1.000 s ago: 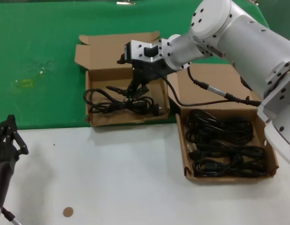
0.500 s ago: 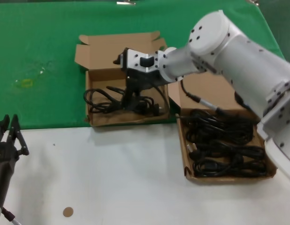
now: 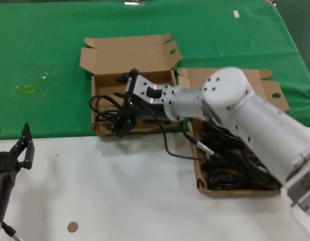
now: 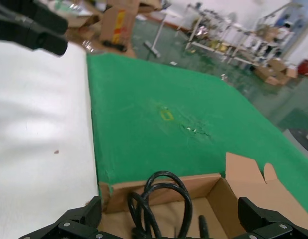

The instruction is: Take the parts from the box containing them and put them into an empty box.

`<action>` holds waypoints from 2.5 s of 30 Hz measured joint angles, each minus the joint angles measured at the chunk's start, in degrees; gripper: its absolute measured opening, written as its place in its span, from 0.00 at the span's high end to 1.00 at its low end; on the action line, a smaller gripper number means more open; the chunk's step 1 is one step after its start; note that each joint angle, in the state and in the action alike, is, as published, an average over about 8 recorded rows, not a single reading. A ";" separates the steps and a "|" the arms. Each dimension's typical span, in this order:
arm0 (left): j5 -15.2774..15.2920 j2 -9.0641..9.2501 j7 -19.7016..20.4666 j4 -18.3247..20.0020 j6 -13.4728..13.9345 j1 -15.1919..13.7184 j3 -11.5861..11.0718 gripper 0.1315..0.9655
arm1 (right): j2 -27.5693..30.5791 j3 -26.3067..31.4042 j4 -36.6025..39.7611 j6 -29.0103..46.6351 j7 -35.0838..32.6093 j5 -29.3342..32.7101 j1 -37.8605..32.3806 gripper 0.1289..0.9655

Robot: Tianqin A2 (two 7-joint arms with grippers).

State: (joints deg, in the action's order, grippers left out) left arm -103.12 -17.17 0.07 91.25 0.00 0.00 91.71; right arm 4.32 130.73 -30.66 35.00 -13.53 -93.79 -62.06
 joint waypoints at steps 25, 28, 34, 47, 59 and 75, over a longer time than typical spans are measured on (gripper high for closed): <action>0.00 -0.01 -0.03 0.19 0.00 0.00 -0.01 0.19 | 5.72 -17.36 -27.08 -15.53 6.00 -4.15 27.60 0.00; -0.01 -0.01 -0.04 0.21 0.00 0.00 -0.02 0.13 | 6.40 -19.42 -30.33 -17.40 6.72 -4.64 30.88 0.00; -0.01 -0.01 -0.04 0.26 0.00 0.00 -0.02 0.06 | 7.79 -23.64 -36.93 -21.13 8.17 -5.65 37.55 0.00; -0.01 -0.02 -0.06 0.36 0.00 0.00 -0.03 0.00 | 10.77 -32.69 -51.06 -29.29 11.31 -7.82 51.94 0.00; -0.01 -0.02 -0.07 0.41 0.00 0.00 -0.03 0.00 | 12.29 -37.27 -58.23 -33.41 12.92 -8.92 59.23 0.00; -0.01 -0.02 -0.07 0.41 0.00 0.00 -0.03 0.00 | 12.30 -37.30 -58.28 -33.43 12.92 -8.92 59.28 0.00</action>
State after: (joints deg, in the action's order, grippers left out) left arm -103.13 -17.19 0.00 91.65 0.00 0.00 91.67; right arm 16.61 93.42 -88.94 1.57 -0.60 -102.71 -2.78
